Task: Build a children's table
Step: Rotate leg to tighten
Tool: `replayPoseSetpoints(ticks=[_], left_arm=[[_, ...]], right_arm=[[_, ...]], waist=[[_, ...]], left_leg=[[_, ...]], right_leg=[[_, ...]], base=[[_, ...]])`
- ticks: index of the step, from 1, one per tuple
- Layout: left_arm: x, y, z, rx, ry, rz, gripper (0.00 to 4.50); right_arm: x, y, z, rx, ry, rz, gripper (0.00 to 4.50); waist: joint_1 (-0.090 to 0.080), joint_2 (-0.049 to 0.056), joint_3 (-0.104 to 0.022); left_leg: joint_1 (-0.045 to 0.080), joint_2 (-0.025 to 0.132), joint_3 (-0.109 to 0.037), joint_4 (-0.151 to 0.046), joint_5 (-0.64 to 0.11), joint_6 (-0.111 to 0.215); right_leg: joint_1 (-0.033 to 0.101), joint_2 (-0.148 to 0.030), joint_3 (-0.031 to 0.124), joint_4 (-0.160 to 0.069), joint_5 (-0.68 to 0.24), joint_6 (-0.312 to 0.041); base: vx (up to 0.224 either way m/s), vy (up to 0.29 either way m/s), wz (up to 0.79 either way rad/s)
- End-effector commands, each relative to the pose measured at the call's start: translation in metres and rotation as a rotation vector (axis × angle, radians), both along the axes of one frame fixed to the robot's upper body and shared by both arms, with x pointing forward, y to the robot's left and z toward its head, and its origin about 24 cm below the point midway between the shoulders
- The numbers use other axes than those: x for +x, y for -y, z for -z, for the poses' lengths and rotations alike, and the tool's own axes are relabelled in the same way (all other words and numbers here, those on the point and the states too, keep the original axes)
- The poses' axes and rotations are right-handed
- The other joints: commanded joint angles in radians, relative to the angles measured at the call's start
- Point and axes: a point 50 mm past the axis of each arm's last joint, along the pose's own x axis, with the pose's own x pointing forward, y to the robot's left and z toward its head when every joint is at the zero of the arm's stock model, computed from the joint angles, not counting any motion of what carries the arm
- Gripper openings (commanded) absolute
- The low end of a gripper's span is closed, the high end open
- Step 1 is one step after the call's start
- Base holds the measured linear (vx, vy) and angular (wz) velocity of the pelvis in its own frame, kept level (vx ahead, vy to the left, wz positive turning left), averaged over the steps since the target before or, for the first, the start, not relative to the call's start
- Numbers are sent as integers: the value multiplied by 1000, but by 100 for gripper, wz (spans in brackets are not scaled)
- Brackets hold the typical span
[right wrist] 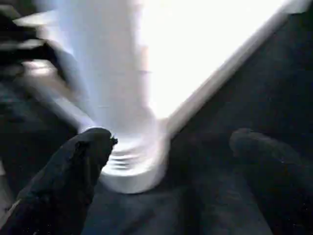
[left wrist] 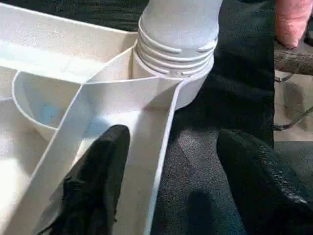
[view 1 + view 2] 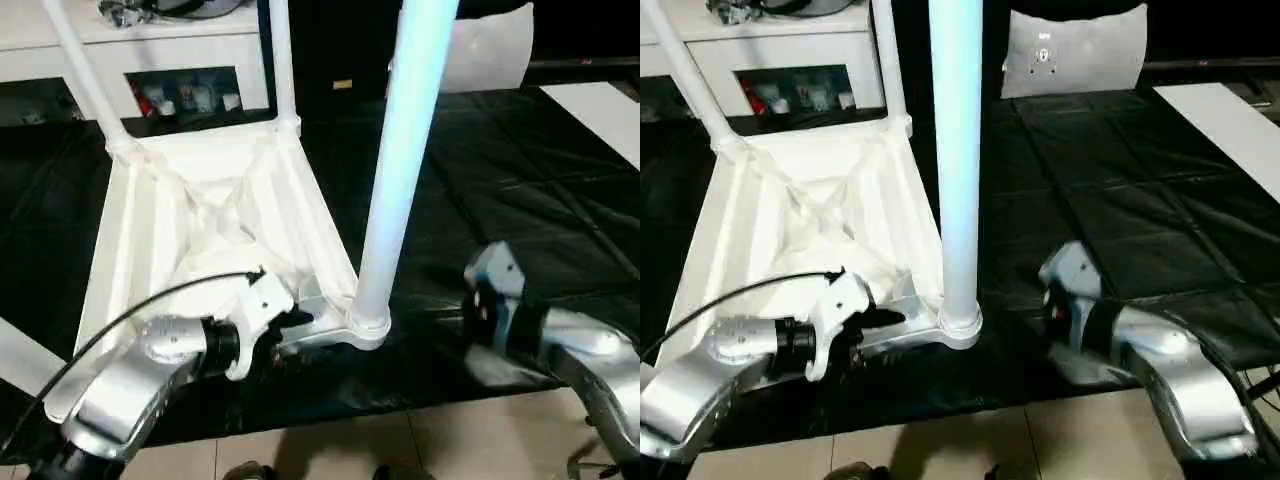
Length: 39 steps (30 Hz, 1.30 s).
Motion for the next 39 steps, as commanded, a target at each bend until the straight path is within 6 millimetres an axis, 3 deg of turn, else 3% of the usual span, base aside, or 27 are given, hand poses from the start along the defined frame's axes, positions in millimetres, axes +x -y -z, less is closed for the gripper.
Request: replayPoseSetpoints(ticks=[1, 2, 3, 10, 13, 21, 25, 26, 32, 37, 39], left_arm=[[1, 0, -2, 32, 25, -11, 280], [1, 0, -1, 47, 33, -12, 270], [1, -1, 0, 57, 35, -10, 260], [7, -1, 4, 79, 30, 2, 208], [10, 0, 6, 84, 33, 15, 179], [16, -1, 9, 96, 34, 67, 124], [19, -4, 12, 111, 28, 89, 80], [19, -4, 12, 111, 25, 95, 75], [19, -7, 12, 111, 9, 177, 75], [17, -8, 12, 115, 8, 257, 58], [17, -10, 12, 135, 40, 374, 32]], right_arm=[[-6, -5, -7, 14, -9, -59, 450], [-10, -6, -7, 17, -23, -79, 450], [-12, -7, -8, 18, -32, -98, 450], [-18, -9, -6, -13, -60, -130, 450], [-16, -8, -7, -32, -48, -114, 450], [-12, -7, -9, -61, -39, -109, 450], [-8, -6, -9, -68, -31, -115, 450], [-6, -6, -10, -68, -28, -115, 450], [1, -6, -10, -58, -27, -153, 450], [7, -6, -9, -47, -27, -188, 450], [14, -7, -9, -31, -31, -249, 450]], waist=[[3, -6, -54], [3, -3, -52], [3, -6, -53], [3, -7, -56], [4, -2, -60], [6, -4, -66], [5, -3, -64], [6, 1, -65], [5, 0, -65], [3, 5, -69], [2, 6, -72]], left_leg=[[17, 45, -19, -87, -361, 21], [17, 44, -20, -87, -368, 20], [17, 43, -20, -87, -368, 18], [15, 41, -22, -84, -357, 14], [16, 42, -22, -83, -346, 14], [12, 42, -19, -79, -292, 28], [13, 41, -18, -79, -305, 28], [15, 41, -18, -78, -306, 27], [16, 40, -18, -77, -312, 28], [14, 42, -19, -77, -302, 31], [12, 39, -19, -75, -292, 41]], right_leg=[[34, -42, 40, -90, -442, -149], [33, -43, 40, -93, -462, -139], [33, -43, 39, -95, -477, -130], [31, -45, 39, -97, -481, -119], [32, -44, 39, -93, -452, -129], [42, -45, 39, -82, -352, -168], [42, -46, 39, -83, -365, -174], [41, -46, 39, -82, -367, -174], [40, -47, 38, -87, -406, -165], [43, -47, 37, -79, -358, -187], [45, -46, 36, -75, -314, -205]], base=[[0, 0, 0], [0, 0, 0], [0, 0, 0], [0, 0, 0], [0, 0, 0], [0, 0, 0], [0, 0, 0], [0, 0, 0], [0, 0, 0], [0, 0, 0], [0, 0, 0]])
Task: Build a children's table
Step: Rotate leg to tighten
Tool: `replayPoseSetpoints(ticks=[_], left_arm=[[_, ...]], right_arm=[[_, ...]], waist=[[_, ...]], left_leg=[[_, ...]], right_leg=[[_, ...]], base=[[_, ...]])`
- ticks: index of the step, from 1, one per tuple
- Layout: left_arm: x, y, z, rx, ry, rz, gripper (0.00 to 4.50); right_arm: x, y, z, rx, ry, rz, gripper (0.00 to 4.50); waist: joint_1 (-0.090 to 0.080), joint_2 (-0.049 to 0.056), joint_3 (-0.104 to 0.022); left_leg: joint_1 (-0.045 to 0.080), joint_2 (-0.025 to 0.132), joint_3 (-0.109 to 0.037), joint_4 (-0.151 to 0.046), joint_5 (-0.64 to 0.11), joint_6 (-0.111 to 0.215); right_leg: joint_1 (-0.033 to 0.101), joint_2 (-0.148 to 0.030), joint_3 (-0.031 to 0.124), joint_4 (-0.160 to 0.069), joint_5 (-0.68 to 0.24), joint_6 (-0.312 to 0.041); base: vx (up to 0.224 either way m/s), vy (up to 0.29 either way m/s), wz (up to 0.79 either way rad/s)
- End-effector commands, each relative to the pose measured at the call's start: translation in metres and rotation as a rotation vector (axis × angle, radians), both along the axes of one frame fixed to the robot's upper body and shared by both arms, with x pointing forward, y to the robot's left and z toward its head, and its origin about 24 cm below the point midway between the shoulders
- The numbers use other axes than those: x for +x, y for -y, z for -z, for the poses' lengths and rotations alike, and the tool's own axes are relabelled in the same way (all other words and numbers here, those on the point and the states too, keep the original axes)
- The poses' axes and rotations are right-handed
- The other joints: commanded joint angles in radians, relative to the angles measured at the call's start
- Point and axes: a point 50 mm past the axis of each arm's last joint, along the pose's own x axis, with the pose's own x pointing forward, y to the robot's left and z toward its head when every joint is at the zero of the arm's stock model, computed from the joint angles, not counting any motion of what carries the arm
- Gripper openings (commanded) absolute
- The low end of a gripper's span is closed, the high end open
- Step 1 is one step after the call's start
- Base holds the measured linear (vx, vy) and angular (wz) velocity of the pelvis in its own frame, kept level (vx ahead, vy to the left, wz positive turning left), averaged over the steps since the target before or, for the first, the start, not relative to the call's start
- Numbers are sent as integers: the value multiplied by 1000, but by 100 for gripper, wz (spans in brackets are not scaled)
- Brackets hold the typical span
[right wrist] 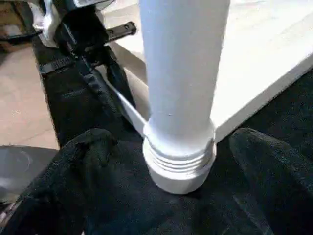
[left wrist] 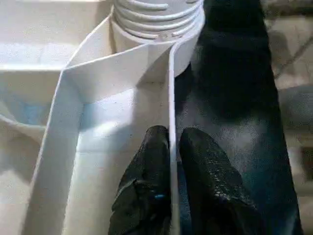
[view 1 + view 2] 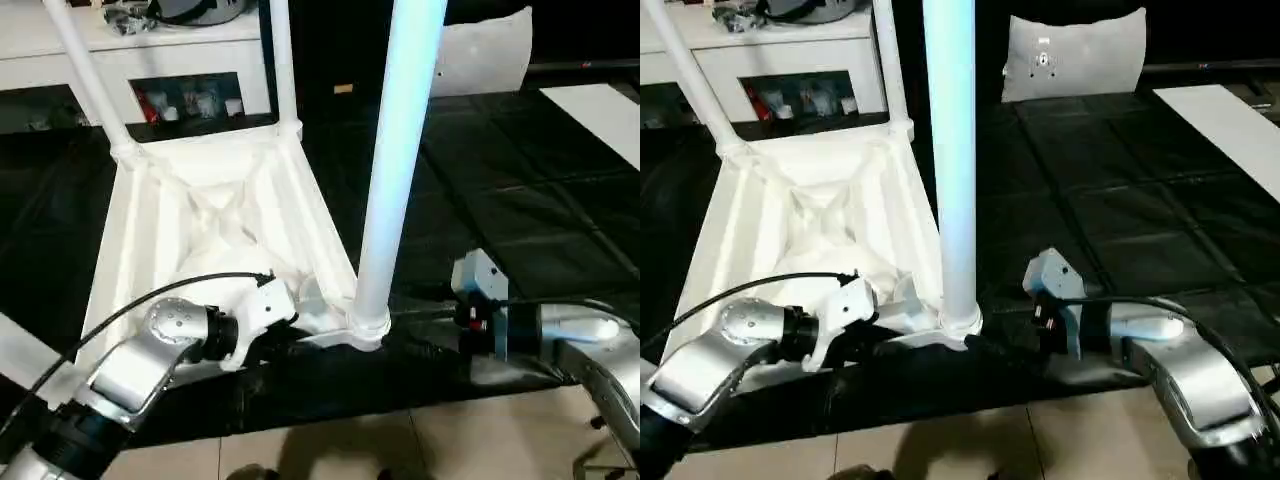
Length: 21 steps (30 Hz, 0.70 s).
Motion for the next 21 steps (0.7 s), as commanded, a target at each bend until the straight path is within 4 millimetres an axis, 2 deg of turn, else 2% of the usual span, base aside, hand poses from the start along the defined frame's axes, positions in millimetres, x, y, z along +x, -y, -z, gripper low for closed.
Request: replayPoseSetpoints(ticks=[1, 2, 3, 5, 6, 7, 8, 9, 10, 11, 12, 15, 16, 17, 21], left_arm=[[-4, 2, 2, 14, -2, 90, 32], [-4, 3, 1, 4, -4, 122, 17], [-4, 4, -1, -21, -14, 170, 7], [-4, 6, -3, -43, -24, 223, 1], [-4, 6, -3, -43, -24, 223, 0], [-3, 6, -4, -46, -26, 246, 0], [-3, 6, -4, -42, -28, 279, 0], [-2, 5, -3, -36, -31, 302, 0], [-2, 5, -3, -30, -32, 318, 0], [-2, 4, -3, -29, -32, 332, 0], [-1, 4, -3, -28, -32, 344, 0], [1, 5, -3, -19, -22, 371, 0], [2, 5, -3, -17, -21, 377, 0], [3, 6, -3, -10, -16, 382, 0], [5, 6, -3, -7, -13, 390, 0]], right_arm=[[2, -2, -3, 3, 16, -39, 450], [4, -2, -3, 10, 12, -57, 433], [8, -2, -4, 12, 8, -89, 422], [12, -2, -4, 11, 5, -123, 415], [12, -2, -4, 11, 5, -123, 412], [14, -2, -3, 12, 3, -140, 401], [17, -3, -3, 7, 3, -165, 375], [18, -4, -2, 11, 0, -187, 375], [18, -5, -3, 18, -8, -207, 371], [18, -7, -2, 23, -13, -229, 367], [18, -8, -2, 28, -21, -252, 343], [20, -13, -1, 35, -32, -295, 332], [21, -14, 0, 37, -34, -310, 315], [22, -16, 1, 37, -39, -326, 301], [23, -21, 3, 36, -47, -369, 273]], waist=[[3, -7, -65], [3, -8, -63], [3, -19, -65], [8, -9, -64], [14, -12, -64], [17, -10, -64], [24, -9, -61], [29, -14, -58], [32, -11, -59], [32, -10, -58], [32, -12, -56], [38, -15, -57], [39, -15, -57], [38, -19, -57], [45, -17, -55]], left_leg=[[13, 41, -18, -76, -278, 42], [11, 43, -15, -75, -250, 52], [11, 42, -14, -74, -247, 59], [16, 43, -11, -71, -233, 65], [18, 44, -9, -70, -231, 66], [19, 45, -9, -71, -232, 65], [21, 45, -8, -72, -248, 61], [24, 47, -7, -74, -274, 53], [24, 48, -9, -76, -282, 45], [22, 50, -11, -78, -285, 41], [23, 49, -11, -79, -297, 37], [22, 49, -10, -78, -287, 39], [22, 49, -10, -78, -286, 39], [20, 49, -10, -79, -281, 39], [23, 51, -10, -80, -284, 35]], right_leg=[[45, -46, 38, -73, -288, -209], [47, -46, 39, -68, -238, -227], [48, -47, 38, -68, -238, -231], [43, -47, 39, -66, -236, -245], [42, -47, 39, -66, -242, -248], [43, -48, 39, -66, -246, -247], [39, -47, 39, -70, -277, -245], [36, -47, 39, -73, -310, -237], [38, -49, 40, -70, -317, -234], [39, -50, 40, -69, -319, -232], [38, -49, 40, -71, -329, -227], [38, -51, 42, -69, -319, -230], [38, -51, 42, -69, -322, -230], [39, -52, 41, -69, -324, -228], [35, -52, 43, -70, -341, -226]], base=[[0, 0, 0], [0, 0, 0], [0, 0, 0], [0, 0, 0], [0, 0, 0], [0, 0, 0], [0, 0, 0], [0, 0, 0], [0, 0, 0], [0, 0, 0], [0, 0, 0], [0, 0, 0], [0, 0, 0], [0, 0, 0], [0, 0, 0]])
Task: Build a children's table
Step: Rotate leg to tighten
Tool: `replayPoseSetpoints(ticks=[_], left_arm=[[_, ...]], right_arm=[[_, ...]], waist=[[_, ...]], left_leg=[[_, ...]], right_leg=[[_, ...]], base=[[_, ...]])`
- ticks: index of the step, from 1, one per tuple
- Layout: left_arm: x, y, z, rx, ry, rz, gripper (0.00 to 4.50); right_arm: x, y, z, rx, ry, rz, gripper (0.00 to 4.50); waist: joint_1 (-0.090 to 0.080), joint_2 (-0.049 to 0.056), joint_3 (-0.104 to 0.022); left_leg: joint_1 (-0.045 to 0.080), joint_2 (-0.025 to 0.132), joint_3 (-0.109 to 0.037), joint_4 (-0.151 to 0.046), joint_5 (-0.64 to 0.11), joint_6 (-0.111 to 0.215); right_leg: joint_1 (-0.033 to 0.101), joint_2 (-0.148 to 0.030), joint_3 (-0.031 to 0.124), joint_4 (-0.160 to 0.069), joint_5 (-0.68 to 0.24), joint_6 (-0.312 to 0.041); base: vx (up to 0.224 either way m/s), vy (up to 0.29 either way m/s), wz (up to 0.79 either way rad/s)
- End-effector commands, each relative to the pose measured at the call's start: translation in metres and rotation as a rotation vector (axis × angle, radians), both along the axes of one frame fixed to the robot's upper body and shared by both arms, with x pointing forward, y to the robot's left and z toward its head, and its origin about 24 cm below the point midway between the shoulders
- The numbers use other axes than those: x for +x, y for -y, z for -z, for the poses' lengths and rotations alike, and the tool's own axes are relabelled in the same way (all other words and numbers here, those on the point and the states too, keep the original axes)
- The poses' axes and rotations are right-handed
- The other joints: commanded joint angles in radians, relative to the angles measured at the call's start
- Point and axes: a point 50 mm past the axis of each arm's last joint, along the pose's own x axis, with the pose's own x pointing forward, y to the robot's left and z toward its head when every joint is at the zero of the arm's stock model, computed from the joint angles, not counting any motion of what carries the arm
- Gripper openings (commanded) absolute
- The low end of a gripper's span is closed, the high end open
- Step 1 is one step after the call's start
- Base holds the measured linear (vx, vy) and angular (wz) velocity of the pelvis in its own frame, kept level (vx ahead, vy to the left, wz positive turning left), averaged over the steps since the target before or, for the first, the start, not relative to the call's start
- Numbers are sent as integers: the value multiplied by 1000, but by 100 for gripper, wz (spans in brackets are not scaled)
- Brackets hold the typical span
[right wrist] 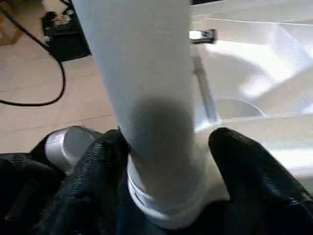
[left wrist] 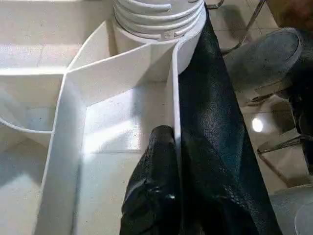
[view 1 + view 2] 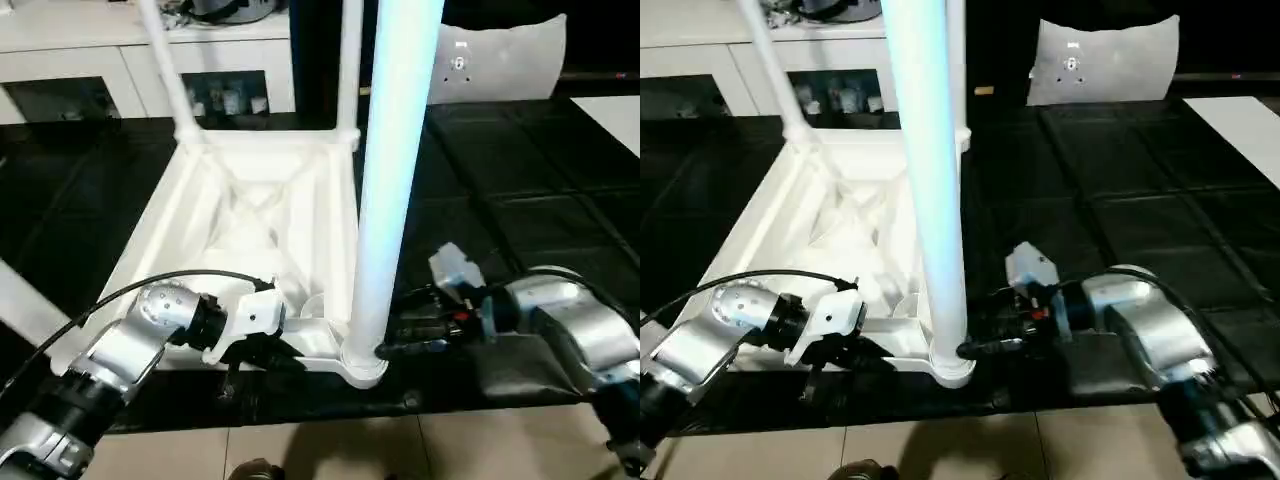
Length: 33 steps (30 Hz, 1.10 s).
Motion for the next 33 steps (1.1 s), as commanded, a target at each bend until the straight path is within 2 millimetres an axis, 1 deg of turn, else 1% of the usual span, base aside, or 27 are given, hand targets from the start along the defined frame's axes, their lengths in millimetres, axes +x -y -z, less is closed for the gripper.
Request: replayPoseSetpoints(ticks=[1, 2, 3, 4, 6, 8, 9, 10, 11, 13, 17, 18, 19, 20, 21, 22, 23, 24, 25, 26, 27, 28, 29, 30, 31, 32, 33], left_arm=[[-3, 14, -4, -12, 7, 129, 0], [-3, 14, -4, -11, 7, 130, 0], [-2, 13, -4, -5, 11, 133, 0], [-2, 13, -4, -5, 11, 133, 0], [-1, 13, -2, 2, 12, 138, 0], [-1, 13, -2, 3, 12, 138, 0], [0, 12, -2, 4, 12, 138, 0], [0, 12, -2, 5, 12, 137, 0], [0, 11, -1, 7, 10, 132, 0], [0, 10, -1, 8, 9, 128, 0], [4, 9, 0, -23, -4, 24, 0], [7, 11, 0, -41, -6, -34, 0], [8, 12, 0, -48, -5, -65, 0], [12, 15, -1, -64, 1, -127, 0], [14, 19, -2, -86, 3, -179, 0], [18, 25, -3, -116, 1, -239, 0], [18, 25, -3, -117, 1, -242, 0], [21, 34, -5, -134, 17, -293, 0], [21, 34, -5, -134, 17, -293, 0], [23, 40, -5, -147, 16, -315, 0], [25, 47, -6, -165, 19, -348, 0], [25, 47, -6, -165, 19, -348, 0], [26, 55, -7, -179, 17, -368, 0], [27, 60, -8, -185, 16, -381, 0], [27, 60, -8, -185, 16, -381, 0], [35, 80, -10, -197, 36, -466, 0], [35, 80, -10, -197, 37, -469, 0]], right_arm=[[5, -5, -1, -10, 21, -31, 262], [6, -5, -1, -10, 21, -31, 257], [7, -9, 1, -12, 21, -44, 252], [7, -9, 1, -12, 21, -46, 242], [7, -14, 4, -13, 7, -78, 220], [7, -15, 4, -13, 2, -85, 204], [7, -15, 4, -13, -5, -90, 204], [7, -15, 4, -12, -10, -93, 200], [6, -15, 4, -10, -22, -97, 197], [6, -15, 4, -9, -29, -100, 196], [1, -13, 3, 39, -101, -83, 194], [-3, -13, 4, 59, -128, -63, 194], [-5, -13, 5, 70, -141, -50, 194], [-9, -14, 7, 82, -149, -27, 194], [-12, -15, 9, 94, -153, 4, 194], [-16, -19, 12, 106, -148, 53, 194], [-16, -19, 13, 107, -148, 55, 194], [-19, -24, 20, 91, -114, 126, 194], [-19, -24, 20, 91, -114, 126, 194], [-19, -27, 23, 84, -100, 167, 194], [-20, -31, 26, 79, -88, 213, 194], [-20, -31, 26, 79, -88, 213, 194], [-19, -36, 28, 78, -85, 270, 194], [-20, -39, 29, 77, -86, 308, 194], [-20, -39, 29, 77, -86, 308, 193], [-17, -58, 30, 94, -80, 470, 193], [-16, -58, 30, 95, -80, 475, 193]], waist=[[-11, -15, -54], [-13, -14, -55], [-12, -14, -54], [-13, -14, -53], [-13, -15, -50], [-13, -16, -51], [-14, -15, -49], [-14, -17, -50], [-13, -15, -49], [-13, -16, -49], [-14, -14, -46], [-13, -14, -44], [-8, -15, -45], [-7, -15, -43], [-6, -17, -41], [-6, -18, -39], [-6, -19, -36], [-14, -25, -34], [-14, -26, -33], [-22, -22, -28], [-31, -27, -23], [-36, -25, -23], [-46, -23, -18], [-57, -27, -15], [-63, -28, -14], [-75, -18, -1], [-84, -15, -3]], left_leg=[[24, 51, -10, -82, -287, 34], [22, 50, -12, -83, -290, 31], [24, 51, -11, -83, -297, 29], [23, 50, -11, -84, -303, 28], [22, 50, -13, -87, -317, 23], [23, 51, -14, -88, -321, 19], [24, 53, -14, -89, -326, 18], [25, 52, -14, -89, -328, 18], [25, 52, -14, -89, -329, 18], [25, 52, -14, -89, -333, 16], [27, 54, -13, -92, -347, 12], [27, 54, -12, -93, -354, 9], [30, 55, -13, -93, -354, 9], [34, 55, -12, -93, -368, 7], [32, 55, -14, -95, -369, 4], [33, 56, -13, -96, -372, 2], [33, 55, -15, -97, -382, -3], [22, 50, -20, -100, -382, -5], [22, 49, -20, -100, -382, -6], [25, 44, -22, -99, -403, -8], [24, 39, -26, -97, -426, -10], [25, 39, -27, -98, -437, -14], [30, 36, -31, -97, -466, -16], [33, 33, -34, -96, -492, -20], [31, 31, -36, -96, -501, -20], [31, 30, -37, -101, -527, -23], [42, 24, -41, -96, -545, -23]], right_leg=[[32, -51, 43, -73, -346, -220], [34, -51, 42, -71, -348, -223], [30, -50, 43, -73, -346, -221], [31, -50, 42, -72, -351, -222], [33, -52, 42, -75, -379, -212], [33, -52, 43, -76, -389, -207], [31, -52, 43, -75, -389, -208], [31, -52, 43, -76, -389, -210], [30, -52, 44, -76, -390, -210], [31, -52, 44, -77, -396, -209], [29, -50, 45, -78, -396, -213], [28, -49, 46, -78, -400, -212], [27, -52, 47, -81, -406, -209], [22, -52, 47, -84, -426, -208], [24, -53, 48, -85, -442, -200], [22, -52, 49, -87, -451, -194], [21, -55, 50, -90, -480, -184], [28, -56, 46, -92, -522, -158], [25, -56, 47, -95, -544, -143], [19, -59, 45, -104, -613, -119], [16, -59, 41, -114, -687, -89], [15, -59, 40, -118, -710, -76], [8, -57, 36, -126, -753, -57], [4, -54, 30, -133, -780, -41], [6, -54, 26, -135, -794, -33], [3, -48, 20, -149, -819, -11], [2, -49, 0, -162, -834, 3]], base=[[0, 0, 0], [0, 0, 0], [0, 0, 0], [0, 0, 0], [0, 0, 0], [0, 0, 0], [0, 0, 0], [0, 0, 0], [0, 0, 0], [0, 0, 0], [0, 0, 0], [0, 0, 0], [0, 0, 0], [0, 0, 0], [0, 0, 0], [0, 0, 0], [0, 0, 0], [0, 0, 0], [0, 0, 0], [0, 0, 0], [0, 0, 0], [0, 0, 0], [0, 0, 0], [0, 0, 0], [0, 0, 0], [-51, 30, -8], [-51, 30, -8]])
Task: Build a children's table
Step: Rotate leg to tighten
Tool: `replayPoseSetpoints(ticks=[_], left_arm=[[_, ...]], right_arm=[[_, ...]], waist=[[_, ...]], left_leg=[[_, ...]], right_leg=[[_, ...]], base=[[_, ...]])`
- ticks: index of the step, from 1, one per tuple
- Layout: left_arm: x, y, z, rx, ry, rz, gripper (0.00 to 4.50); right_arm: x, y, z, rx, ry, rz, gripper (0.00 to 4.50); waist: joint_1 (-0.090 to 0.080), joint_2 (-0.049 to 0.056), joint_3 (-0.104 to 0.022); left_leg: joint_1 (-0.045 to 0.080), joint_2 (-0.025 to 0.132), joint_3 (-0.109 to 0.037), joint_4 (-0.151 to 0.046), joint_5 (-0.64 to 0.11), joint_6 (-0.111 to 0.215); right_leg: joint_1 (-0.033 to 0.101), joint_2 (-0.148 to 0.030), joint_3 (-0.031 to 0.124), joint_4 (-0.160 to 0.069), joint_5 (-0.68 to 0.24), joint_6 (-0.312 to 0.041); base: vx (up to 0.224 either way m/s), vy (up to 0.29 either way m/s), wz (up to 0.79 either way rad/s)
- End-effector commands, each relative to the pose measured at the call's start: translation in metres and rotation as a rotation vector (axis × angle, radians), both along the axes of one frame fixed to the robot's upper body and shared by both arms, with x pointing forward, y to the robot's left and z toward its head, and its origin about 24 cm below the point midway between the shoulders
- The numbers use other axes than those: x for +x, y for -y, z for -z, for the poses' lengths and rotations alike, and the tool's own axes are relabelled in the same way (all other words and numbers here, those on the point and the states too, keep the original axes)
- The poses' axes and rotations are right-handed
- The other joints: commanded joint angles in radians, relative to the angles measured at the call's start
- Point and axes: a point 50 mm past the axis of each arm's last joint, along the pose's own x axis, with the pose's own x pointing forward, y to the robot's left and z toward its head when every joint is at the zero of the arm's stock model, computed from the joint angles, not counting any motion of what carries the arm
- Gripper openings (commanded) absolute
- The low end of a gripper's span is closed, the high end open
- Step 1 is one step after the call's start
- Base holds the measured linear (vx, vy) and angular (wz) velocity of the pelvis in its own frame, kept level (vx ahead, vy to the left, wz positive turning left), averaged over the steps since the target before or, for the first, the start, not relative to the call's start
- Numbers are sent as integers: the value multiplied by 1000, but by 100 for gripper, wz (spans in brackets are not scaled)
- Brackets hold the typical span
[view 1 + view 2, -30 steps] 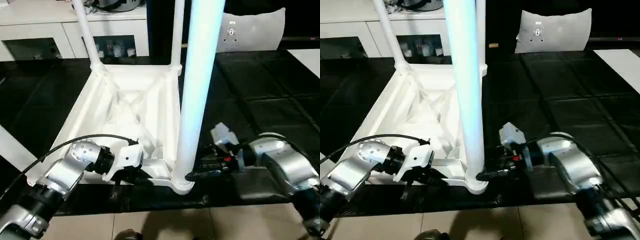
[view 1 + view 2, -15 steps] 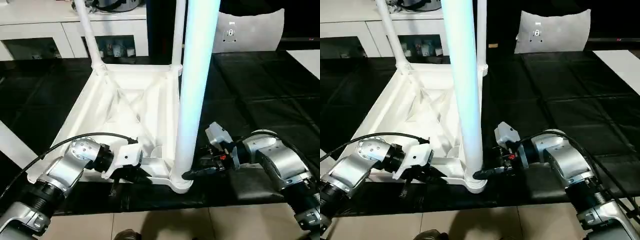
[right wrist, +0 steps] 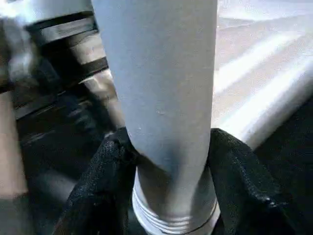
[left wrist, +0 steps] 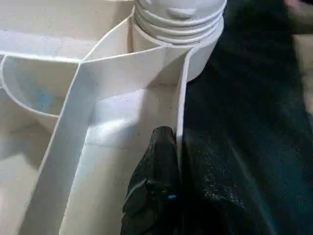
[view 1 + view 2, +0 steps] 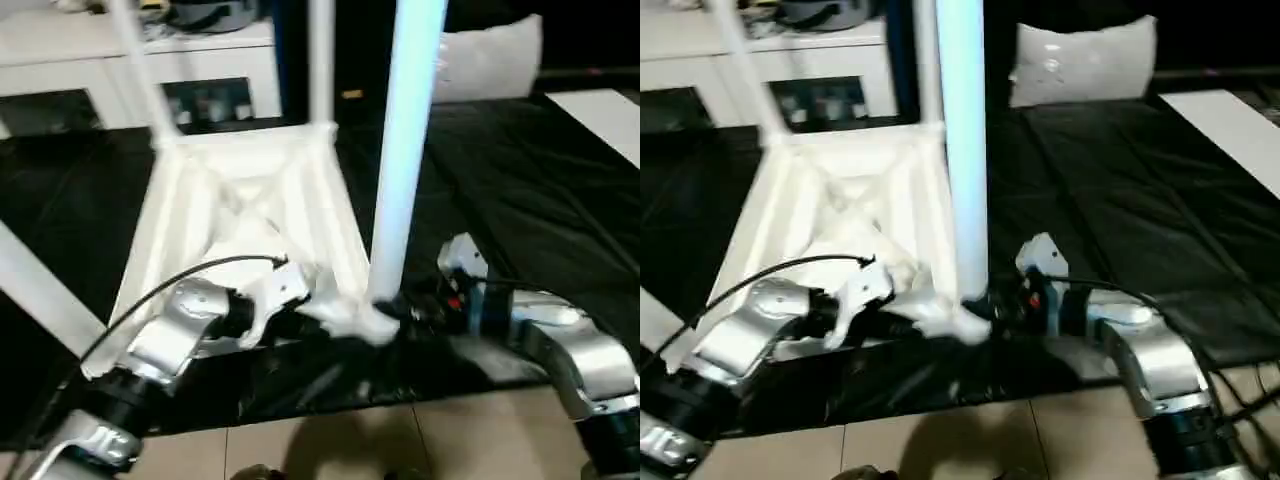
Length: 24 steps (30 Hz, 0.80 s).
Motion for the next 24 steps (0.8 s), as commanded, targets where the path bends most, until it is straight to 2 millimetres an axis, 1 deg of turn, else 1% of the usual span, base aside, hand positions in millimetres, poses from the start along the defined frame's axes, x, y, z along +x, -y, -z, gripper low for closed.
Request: replayPoseSetpoints(ticks=[1, 2, 3, 4, 5, 6, 7, 8, 9, 10, 11, 12, 13, 14, 15, 16, 17, 18, 19, 20, 21, 22, 23, 24], left_arm=[[10, 42, -19, -102, 96, -67, 0], [13, 47, -20, -100, 105, -100, 0], [17, 56, -21, -103, 122, -155, 0], [17, 59, -22, -105, 123, -165, 0], [19, 64, -23, -106, 124, -186, 0], [19, 65, -24, -107, 130, -199, 0], [20, 66, -24, -108, 134, -208, 0], [21, 68, -26, -111, 141, -218, 0], [21, 68, -26, -118, 142, -224, 0], [22, 67, -27, -123, 142, -226, 0], [21, 64, -27, -125, 150, -203, 0], [21, 61, -26, -124, 147, -199, 0], [21, 59, -26, -122, 147, -199, 0], [21, 54, -25, -115, 149, -191, 0], [20, 48, -23, -105, 147, -181, 0], [20, 44, -22, -99, 147, -173, 0], [19, 40, -21, -95, 146, -168, 0], [17, 32, -19, -86, 135, -142, 0], [16, 29, -18, -79, 131, -129, 0], [14, 24, -16, -73, 130, -102, 0], [11, 19, -15, -67, 120, -74, 0], [8, 13, -14, -62, 118, -33, 0], [5, 9, -14, -58, 117, 14, 0], [3, 6, -14, -56, 116, 45, 0]], right_arm=[[-21, -62, 14, 65, -92, -165, 193], [-19, -69, 15, 62, -86, -100, 193], [-12, -79, 18, 53, -73, 20, 193], [-10, -82, 19, 52, -74, 58, 193], [-6, -88, 21, 47, -80, 133, 193], [-5, -90, 22, 40, -78, 157, 193], [-3, -93, 22, 41, -74, 179, 193], [0, -98, 21, 52, -60, 211, 193], [1, -100, 20, 66, -58, 213, 193], [1, -101, 20, 76, -58, 212, 227], [2, -98, 16, 110, -28, 217, 261], [2, -96, 15, 122, -22, 217, 261], [2, -93, 15, 124, -19, 222, 264], [2, -87, 13, 132, -4, 215, 284], [1, -79, 12, 135, 17, 201, 298], [1, -72, 11, 133, 32, 197, 306], [1, -66, 10, 130, 43, 195, 311], [0, -54, 8, 137, 60, 164, 318], [-1, -49, 7, 134, 69, 149, 331], [-1, -42, 5, 131, 82, 126, 331], [-2, -35, 3, 127, 94, 89, 351], [-4, -26, 0, 115, 106, 47, 357], [-5, -20, -2, 105, 110, 5, 362], [-5, -16, -4, 98, 111, -21, 367]], waist=[[-17, -22, -12], [-32, -17, -8], [-44, 4, 2], [-50, 13, 10], [39, 18, 16], [54, 14, -8], [15, -78, -18], [10, -21, -33], [11, -45, -16], [22, -37, -15], [1, 0, -42], [-4, 4, -35], [-6, 0, -32], [-5, -1, -27], [-2, -6, -25], [0, -11, -26], [3, -10, -24], [6, -10, -27], [5, -12, -25], [4, -11, -28], [1, -14, -35], [0, -12, -37], [-3, -16, -42], [0, -14, -46]], left_leg=[[36, 29, -42, -81, -569, -23], [37, 31, -49, -88, -613, -26], [42, 39, -55, -104, -688, -25], [38, 53, -56, -130, -753, -32], [-105, 108, -24, -268, -909, -49], [-60, 89, 3, -241, -820, -28], [85, 10, -5, -24, -426, -45], [75, -8, -69, 56, -175, -2], [-51, -18, -90, 27, 6, 17], [-67, 1, -85, -32, 29, -9], [6, 35, -91, -64, -62, -20], [2, 35, -88, -74, -123, -11], [-13, 23, -75, -81, -209, 11], [-13, 22, -70, -83, -246, 20], [-8, 22, -62, -83, -291, 33], [-9, 23, -60, -83, -293, 39], [-13, 25, -56, -85, -279, 48], [-16, 28, -55, -87, -261, 56], [-20, 29, -55, -89, -255, 59], [-24, 30, -53, -90, -226, 61], [-22, 33, -52, -87, -195, 70], [-22, 34, -50, -85, -173, 79], [-21, 35, -44, -78, -127, 100], [-19, 36, -40, -70, -74, 131]], right_leg=[[-2, -46, -9, -131, -831, -1], [8, -39, -30, -140, -811, 14], [19, -30, -57, -152, -768, 22], [31, -16, -72, -138, -712, 12], [144, 7, -12, 160, -278, -41], [117, 1, 21, 155, -294, -37], [-38, -85, 77, -77, -894, 35], [-22, -167, 111, -109, -956, -63], [85, -147, 86, -73, -874, -76], [101, -111, 52, -48, -708, -83], [34, -23, 38, -1, -202, -146], [41, -26, 42, -2, -151, -178], [56, -36, 48, -12, -163, -207], [54, -41, 51, -21, -209, -211], [52, -48, 57, -35, -308, -204], [55, -51, 59, -40, -347, -195], [54, -52, 63, -45, -385, -174], [56, -55, 62, -48, -400, -162], [57, -53, 62, -49, -402, -157], [60, -52, 60, -47, -376, -155], [62, -51, 59, -43, -312, -167], [62, -51, 57, -39, -271, -180], [64, -48, 57, -34, -188, -198], [64, -47, 55, -25, -94, -225]], base=[[-59, 39, -9], [0, 0, 0], [0, 0, 0], [-58, 38, 0], [-106, 17, 15], [-106, 17, 15], [-26, -68, 20], [55, -62, -23], [55, -62, -23], [101, 35, -44], [89, 31, -5], [89, 31, -5], [0, 0, 0], [0, 0, 0], [0, 0, 0], [0, 0, 0], [0, 0, 0], [0, 0, 0], [0, 0, 0], [0, 0, 0], [0, 0, 0], [0, 0, 0], [0, 0, 0], [0, 0, 0]])
